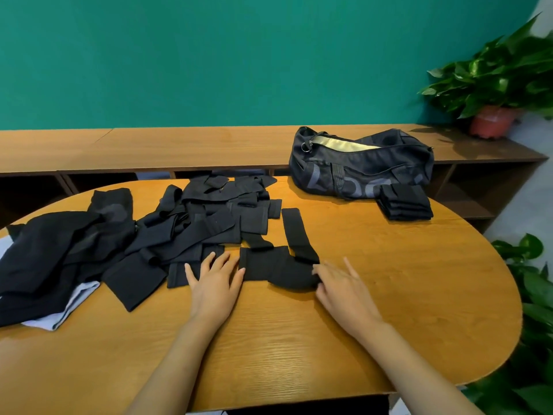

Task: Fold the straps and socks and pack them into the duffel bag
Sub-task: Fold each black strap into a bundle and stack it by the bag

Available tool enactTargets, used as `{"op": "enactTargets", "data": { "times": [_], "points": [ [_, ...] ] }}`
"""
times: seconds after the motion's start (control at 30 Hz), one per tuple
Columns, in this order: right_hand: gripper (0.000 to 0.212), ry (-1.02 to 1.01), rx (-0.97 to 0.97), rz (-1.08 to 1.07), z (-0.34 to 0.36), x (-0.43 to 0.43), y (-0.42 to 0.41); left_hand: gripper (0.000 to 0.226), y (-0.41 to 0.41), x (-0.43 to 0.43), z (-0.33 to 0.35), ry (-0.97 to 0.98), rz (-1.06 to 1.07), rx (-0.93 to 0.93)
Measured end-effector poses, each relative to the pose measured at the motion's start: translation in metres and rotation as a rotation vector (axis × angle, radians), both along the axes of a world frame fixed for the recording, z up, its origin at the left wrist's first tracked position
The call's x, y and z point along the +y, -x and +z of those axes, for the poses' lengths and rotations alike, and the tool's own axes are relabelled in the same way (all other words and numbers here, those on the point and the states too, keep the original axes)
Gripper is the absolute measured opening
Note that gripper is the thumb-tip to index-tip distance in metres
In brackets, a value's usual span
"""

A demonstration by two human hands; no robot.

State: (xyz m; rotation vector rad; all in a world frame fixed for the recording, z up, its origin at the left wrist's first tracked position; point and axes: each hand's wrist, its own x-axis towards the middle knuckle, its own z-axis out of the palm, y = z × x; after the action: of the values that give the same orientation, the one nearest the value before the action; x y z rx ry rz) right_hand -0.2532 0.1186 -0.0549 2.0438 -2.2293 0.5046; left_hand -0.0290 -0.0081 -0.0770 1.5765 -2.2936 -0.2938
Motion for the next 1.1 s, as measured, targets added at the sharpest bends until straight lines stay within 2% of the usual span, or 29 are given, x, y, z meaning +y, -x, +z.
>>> {"op": "enactTargets", "data": {
  "times": [0.13, 0.23, 0.33, 0.43, 0.53, 0.6, 0.67, 0.77, 0.83, 0.93, 1.03, 1.1],
  "points": [
    [0.033, -0.082, -0.063, -0.096, -0.001, 0.012, 0.026, 0.042, 0.001, 0.006, 0.001, 0.138, -0.048, 0.022],
    [0.041, -0.094, -0.112, -0.16, -0.003, 0.016, 0.037, 0.041, 0.008, 0.014, 0.004, 0.146, -0.209, 0.101],
    [0.046, -0.03, -0.185, -0.149, -0.002, 0.018, 0.04, 0.056, 0.019, 0.022, 0.005, 0.131, -0.326, 0.103],
    [0.039, -0.018, -0.202, -0.141, -0.002, 0.021, 0.037, 0.06, 0.022, 0.021, 0.004, 0.216, -0.241, 0.06],
    [0.032, -0.014, -0.251, -0.161, -0.002, 0.027, 0.036, 0.042, 0.022, 0.022, 0.009, 0.275, -0.166, 0.079],
    [0.031, -0.026, -0.294, -0.137, -0.003, 0.031, 0.037, 0.037, 0.028, 0.03, 0.015, 0.241, -0.238, 0.165],
    [0.03, -0.038, -0.338, -0.107, -0.004, 0.034, 0.038, 0.04, 0.042, 0.043, 0.023, 0.149, -0.382, 0.206],
    [0.027, -0.023, -0.348, -0.099, -0.007, 0.037, 0.038, 0.055, 0.067, 0.062, 0.027, -0.02, -0.533, 0.058],
    [0.024, 0.006, -0.344, -0.104, -0.01, 0.04, 0.039, 0.058, 0.077, 0.068, 0.021, -0.027, -0.54, -0.007],
    [0.021, 0.037, -0.374, -0.122, -0.016, 0.044, 0.04, 0.044, 0.08, 0.07, 0.01, 0.018, -0.489, 0.043],
    [0.047, 0.063, -0.412, -0.105, -0.023, 0.045, 0.041, 0.041, 0.08, 0.074, 0.001, 0.085, -0.48, 0.106],
    [0.059, 0.058, -0.361, -0.085, -0.025, 0.044, 0.042, 0.042, 0.081, 0.074, -0.002, 0.115, -0.468, 0.158]
  ]
}}
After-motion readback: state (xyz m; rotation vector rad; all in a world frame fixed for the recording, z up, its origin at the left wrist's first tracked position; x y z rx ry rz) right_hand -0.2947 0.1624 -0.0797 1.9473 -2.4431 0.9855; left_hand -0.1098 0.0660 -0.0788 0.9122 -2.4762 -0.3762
